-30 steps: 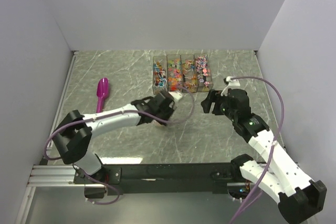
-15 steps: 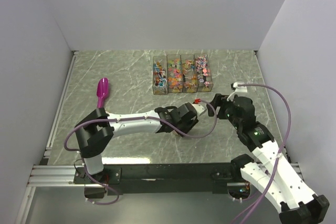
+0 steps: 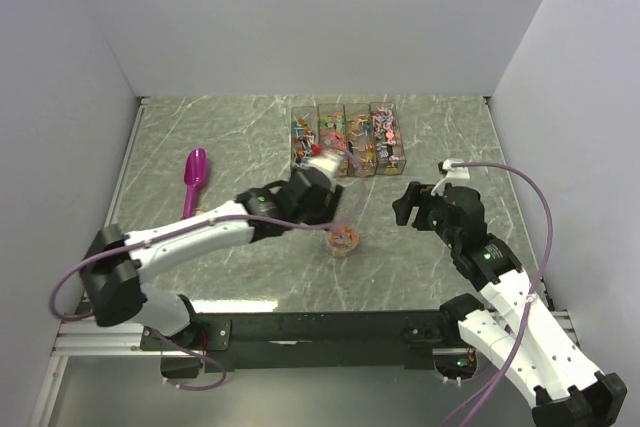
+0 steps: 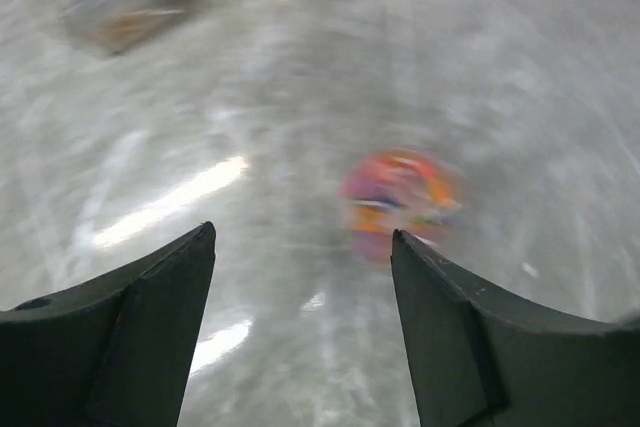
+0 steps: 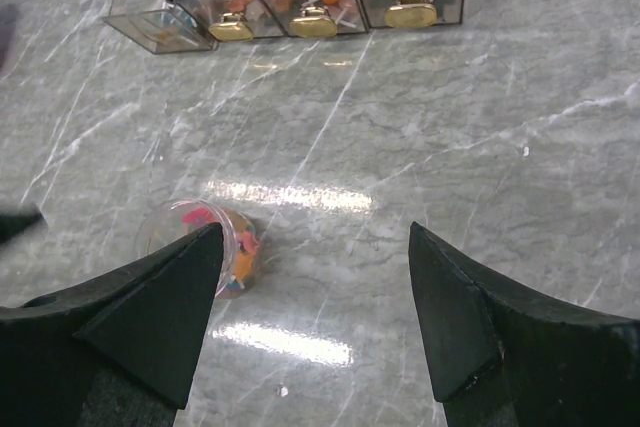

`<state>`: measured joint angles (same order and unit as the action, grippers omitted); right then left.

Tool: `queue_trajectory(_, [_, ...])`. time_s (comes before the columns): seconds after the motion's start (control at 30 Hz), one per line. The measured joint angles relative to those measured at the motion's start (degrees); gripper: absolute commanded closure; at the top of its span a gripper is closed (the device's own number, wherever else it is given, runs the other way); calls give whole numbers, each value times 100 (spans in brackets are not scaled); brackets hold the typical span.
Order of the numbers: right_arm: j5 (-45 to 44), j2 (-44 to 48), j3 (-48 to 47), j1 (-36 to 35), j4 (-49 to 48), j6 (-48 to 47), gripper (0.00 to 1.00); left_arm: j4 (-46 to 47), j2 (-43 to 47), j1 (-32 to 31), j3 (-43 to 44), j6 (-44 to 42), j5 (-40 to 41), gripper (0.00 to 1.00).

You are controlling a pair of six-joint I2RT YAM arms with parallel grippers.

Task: Pack the candies
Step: Move the packing bottle to the center of the board, then pick up the bottle lid at the center of the board.

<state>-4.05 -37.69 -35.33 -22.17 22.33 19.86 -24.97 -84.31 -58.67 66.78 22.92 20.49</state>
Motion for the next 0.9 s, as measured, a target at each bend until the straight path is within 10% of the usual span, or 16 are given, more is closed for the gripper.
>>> queue_trajectory(0.53, [317, -26, 118, 2, -142, -24, 19, 55, 1025, 4301, -2267, 450, -26, 29])
queue_trajectory(0.9, [315, 52, 210, 4, -177, -20, 19, 457, 13, 4800, -2295, 378, -503, 54])
